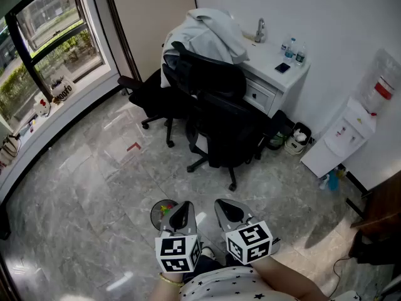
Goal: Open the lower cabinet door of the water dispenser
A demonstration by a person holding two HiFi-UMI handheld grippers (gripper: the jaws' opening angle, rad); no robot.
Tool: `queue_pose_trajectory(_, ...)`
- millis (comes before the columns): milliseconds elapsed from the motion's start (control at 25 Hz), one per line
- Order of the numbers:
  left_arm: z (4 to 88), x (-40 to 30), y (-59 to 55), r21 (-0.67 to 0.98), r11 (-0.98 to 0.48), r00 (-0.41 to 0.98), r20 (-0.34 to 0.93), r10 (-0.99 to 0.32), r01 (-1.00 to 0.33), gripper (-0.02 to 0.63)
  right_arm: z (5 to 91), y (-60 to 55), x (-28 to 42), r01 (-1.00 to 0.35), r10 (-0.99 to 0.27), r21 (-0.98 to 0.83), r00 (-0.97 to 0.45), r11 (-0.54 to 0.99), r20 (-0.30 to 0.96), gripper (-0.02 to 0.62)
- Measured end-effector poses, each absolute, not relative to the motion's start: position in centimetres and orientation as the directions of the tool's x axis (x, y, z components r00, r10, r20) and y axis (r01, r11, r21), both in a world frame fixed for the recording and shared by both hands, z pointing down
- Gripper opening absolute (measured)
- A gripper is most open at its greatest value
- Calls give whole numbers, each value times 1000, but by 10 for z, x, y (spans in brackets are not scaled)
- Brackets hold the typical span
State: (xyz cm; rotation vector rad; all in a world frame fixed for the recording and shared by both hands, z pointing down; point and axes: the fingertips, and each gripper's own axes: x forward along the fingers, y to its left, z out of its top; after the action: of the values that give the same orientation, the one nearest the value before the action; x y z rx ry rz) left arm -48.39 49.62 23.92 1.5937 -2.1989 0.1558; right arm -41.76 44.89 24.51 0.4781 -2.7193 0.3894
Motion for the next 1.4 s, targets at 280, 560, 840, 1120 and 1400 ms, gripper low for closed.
queue_pose_trajectory(280,245,-422,399,149,238,-160,404,-900,-960,6,252,361,-352,-459,-352,-219,-848,861,395,-2)
queue_pose_trajectory(560,247,-322,271,182,94,-14,400,-916,-979,6,249,240,-249,-577,-472,-206,-788,791,394,-2)
queue_pose_trajectory(840,260,-198,159,201,-111,185,402,-897,-973,6,254,145,-119,-735,-635,-171,-660,656,401,-2)
queue_pose_trajectory(1120,277,-84,87,185,-307,358,450,-818,-934,7,275,87,11,-869,-752,-205,-493,450,437,-2)
queue_pose_trajectory(1400,322,-24,24,197,-402,441,542,-715,-894,8,321,37,90,-934,-776,-239,-355,266,521,-2)
